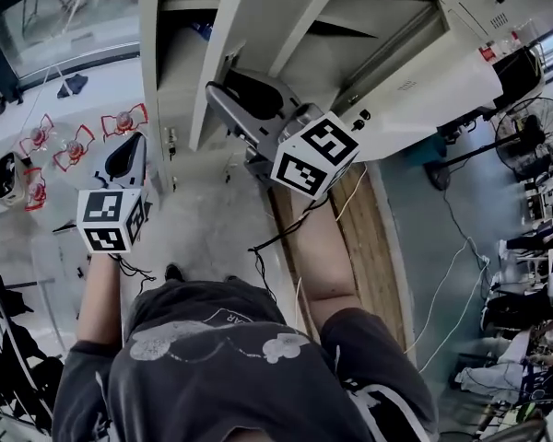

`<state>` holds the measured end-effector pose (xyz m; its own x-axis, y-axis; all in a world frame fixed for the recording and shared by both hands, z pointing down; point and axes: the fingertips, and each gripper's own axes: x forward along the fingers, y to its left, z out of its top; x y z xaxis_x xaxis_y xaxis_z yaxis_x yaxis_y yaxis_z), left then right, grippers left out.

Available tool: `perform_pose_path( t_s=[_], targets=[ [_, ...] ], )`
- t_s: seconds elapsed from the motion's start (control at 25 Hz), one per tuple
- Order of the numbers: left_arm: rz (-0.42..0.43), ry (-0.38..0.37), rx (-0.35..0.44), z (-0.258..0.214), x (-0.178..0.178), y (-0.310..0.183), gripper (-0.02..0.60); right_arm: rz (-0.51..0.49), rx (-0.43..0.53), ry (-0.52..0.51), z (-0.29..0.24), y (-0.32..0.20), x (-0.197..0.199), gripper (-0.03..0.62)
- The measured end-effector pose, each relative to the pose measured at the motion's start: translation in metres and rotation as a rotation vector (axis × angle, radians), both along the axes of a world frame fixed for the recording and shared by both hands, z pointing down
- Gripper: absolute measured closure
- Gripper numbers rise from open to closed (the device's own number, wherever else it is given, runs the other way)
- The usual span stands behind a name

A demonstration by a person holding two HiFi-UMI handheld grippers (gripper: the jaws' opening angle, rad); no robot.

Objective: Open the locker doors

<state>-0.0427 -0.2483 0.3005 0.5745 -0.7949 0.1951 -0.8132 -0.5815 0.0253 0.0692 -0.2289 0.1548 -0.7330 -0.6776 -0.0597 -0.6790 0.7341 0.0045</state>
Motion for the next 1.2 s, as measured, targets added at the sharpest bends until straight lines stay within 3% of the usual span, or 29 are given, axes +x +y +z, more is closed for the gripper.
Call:
perform_pose_path(
  t_s=[0.64,1.2],
  targets=[
    [-0.100,-0.029,-0.008,-0.013,0.066,0.045,0.572,-0.130,0.012,-0.029,-0.005,0.046,0.073,0.465],
    [-0.099,-0.044,0.004,-0.019,0.104,0.061,0.572,-0.152,0.029,-0.070,-0.005,0.064,0.120,0.451]
  ],
)
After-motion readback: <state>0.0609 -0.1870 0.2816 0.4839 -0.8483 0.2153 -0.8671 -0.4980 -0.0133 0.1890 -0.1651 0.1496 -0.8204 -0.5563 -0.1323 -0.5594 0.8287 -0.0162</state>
